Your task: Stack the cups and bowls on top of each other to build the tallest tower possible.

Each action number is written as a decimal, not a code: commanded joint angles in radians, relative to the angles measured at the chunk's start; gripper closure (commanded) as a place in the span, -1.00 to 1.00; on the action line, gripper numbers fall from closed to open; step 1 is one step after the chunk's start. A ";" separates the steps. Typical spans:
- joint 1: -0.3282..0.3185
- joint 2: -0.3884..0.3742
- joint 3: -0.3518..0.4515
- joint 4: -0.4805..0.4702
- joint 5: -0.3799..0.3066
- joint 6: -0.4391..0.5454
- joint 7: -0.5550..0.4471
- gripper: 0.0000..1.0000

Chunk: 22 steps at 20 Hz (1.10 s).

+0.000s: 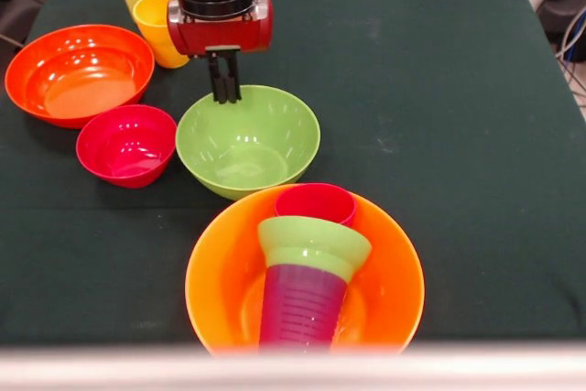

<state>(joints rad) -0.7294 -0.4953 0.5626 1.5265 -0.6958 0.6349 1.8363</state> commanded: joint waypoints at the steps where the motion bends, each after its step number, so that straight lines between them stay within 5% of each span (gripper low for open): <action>1: 0.014 0.028 -0.031 0.033 -0.065 -0.034 -0.087 1.00; 7: 0.039 0.012 -0.040 0.021 -0.060 -0.014 -0.068 1.00; 8: 0.044 0.011 -0.045 0.019 -0.065 -0.013 -0.065 -1.00; 17: 0.057 0.002 -0.068 0.022 -0.041 -0.016 -0.003 -1.00; 22: 0.084 -0.002 -0.112 0.026 -0.009 -0.091 0.152 -1.00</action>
<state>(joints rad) -0.7040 -0.4974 0.5368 1.5372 -0.6942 0.6243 1.8365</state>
